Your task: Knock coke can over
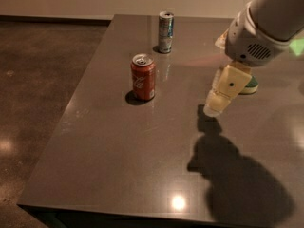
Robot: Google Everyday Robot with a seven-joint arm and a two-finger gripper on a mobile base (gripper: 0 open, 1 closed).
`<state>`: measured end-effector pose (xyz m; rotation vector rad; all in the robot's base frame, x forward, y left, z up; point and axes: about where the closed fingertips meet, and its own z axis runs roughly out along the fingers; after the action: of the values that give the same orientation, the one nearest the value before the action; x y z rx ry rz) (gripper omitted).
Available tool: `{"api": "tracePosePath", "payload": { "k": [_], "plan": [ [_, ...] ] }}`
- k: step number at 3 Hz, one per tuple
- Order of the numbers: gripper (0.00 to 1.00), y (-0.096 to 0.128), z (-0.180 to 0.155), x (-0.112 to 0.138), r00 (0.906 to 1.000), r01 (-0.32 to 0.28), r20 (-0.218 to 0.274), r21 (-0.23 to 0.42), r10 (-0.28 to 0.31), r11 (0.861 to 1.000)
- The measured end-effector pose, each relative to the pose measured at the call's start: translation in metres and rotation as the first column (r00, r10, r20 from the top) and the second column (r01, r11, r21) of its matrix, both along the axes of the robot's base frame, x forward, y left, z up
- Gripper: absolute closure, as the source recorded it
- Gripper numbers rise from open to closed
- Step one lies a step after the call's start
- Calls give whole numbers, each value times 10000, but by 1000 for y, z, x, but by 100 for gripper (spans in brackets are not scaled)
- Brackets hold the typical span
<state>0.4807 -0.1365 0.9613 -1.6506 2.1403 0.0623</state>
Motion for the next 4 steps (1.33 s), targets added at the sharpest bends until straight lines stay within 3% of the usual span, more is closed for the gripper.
{"api": "tracePosePath", "payload": {
  "k": [1, 3, 4],
  "plan": [
    [0, 44, -27, 30, 9965, 837, 26, 479, -840, 9953],
    [0, 92, -54, 68, 9835, 1807, -323, 1563, -1778, 9710],
    [0, 112, -57, 79, 9807, 1954, -446, 2060, -1902, 9588]
  ]
}}
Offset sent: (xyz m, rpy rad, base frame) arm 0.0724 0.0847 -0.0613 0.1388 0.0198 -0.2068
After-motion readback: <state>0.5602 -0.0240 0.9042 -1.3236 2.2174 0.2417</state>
